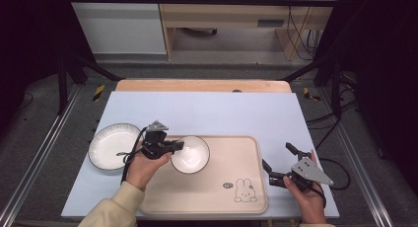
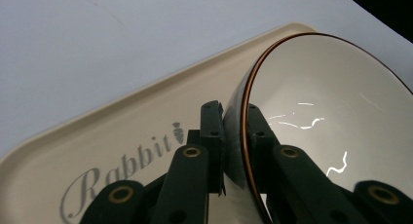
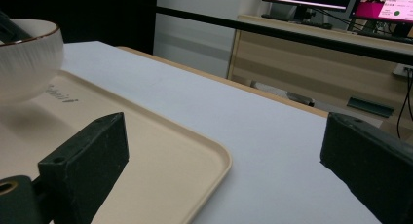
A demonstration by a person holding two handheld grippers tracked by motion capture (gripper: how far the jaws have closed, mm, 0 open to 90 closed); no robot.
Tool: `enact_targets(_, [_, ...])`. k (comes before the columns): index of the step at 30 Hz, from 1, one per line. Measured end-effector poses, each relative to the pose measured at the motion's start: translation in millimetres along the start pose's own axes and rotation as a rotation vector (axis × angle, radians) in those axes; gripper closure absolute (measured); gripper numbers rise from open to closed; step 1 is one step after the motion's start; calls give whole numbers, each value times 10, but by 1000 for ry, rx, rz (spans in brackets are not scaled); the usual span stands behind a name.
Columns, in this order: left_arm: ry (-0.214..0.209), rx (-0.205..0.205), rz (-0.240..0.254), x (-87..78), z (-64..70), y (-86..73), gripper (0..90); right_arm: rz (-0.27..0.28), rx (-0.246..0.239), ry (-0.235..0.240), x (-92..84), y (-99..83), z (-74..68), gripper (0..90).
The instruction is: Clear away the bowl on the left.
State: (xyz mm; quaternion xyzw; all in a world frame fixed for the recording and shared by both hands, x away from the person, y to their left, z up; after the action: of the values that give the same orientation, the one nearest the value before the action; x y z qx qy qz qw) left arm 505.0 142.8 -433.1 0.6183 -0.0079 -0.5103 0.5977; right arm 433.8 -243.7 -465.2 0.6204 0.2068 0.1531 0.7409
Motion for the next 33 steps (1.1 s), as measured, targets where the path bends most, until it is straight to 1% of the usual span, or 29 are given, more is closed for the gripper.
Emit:
enact_targets(2, [2,5,-6,16,22,5,818,1,-2,0,-1,2,0,38])
enact_targets(5, [-16,11,-10,80,92,17,818,3,-1,-1,-4,4,1,38])
enact_targets(8, [-18,16,-17,116,130,24,817,0,3,-1,-5,2,3,38])
enact_targets(11, [-34,20,-22,161,188,29,818,1,3,-1,-5,1,6,38])
enact_targets(16, [-43,26,-28,205,230,21,818,1,5,-3,-7,4,8,38])
enact_targets(19, [-54,22,-28,226,259,-2,818,5,4,-4,-8,8,12,38])
enact_targets(20, [-60,25,-35,239,274,-25,818,4,6,-4,-11,5,11,38])
enact_targets(23, [-59,30,-42,250,290,-41,817,1,7,-4,-10,1,10,38])
enact_targets(24, [-54,34,-36,254,300,-47,817,0,7,-3,-9,0,9,38])
enact_targets(25, [-56,31,-33,257,312,-49,817,1,10,-2,-5,2,7,38])
enact_targets(26, [-57,37,-37,255,314,-52,817,1,10,-2,-5,2,7,38])
enact_targets(27, [-63,32,-36,257,328,-55,817,-1,9,-1,-5,3,7,38])
enact_targets(29, [-72,37,-39,270,351,-66,817,0,7,0,-3,2,4,38])
enact_targets(33, [-71,38,-48,288,356,-83,817,1,3,0,-4,3,4,38])
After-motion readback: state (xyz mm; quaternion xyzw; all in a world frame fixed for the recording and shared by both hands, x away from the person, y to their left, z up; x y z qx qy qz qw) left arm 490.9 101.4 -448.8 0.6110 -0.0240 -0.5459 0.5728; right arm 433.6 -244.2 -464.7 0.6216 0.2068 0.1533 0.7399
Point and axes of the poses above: each handheld gripper's, and its own axes: x roughly forward along the jaws, y roughly out of its top, z roughly to its right, the point moved 3 cm from there along x, roughly forward along the jaws
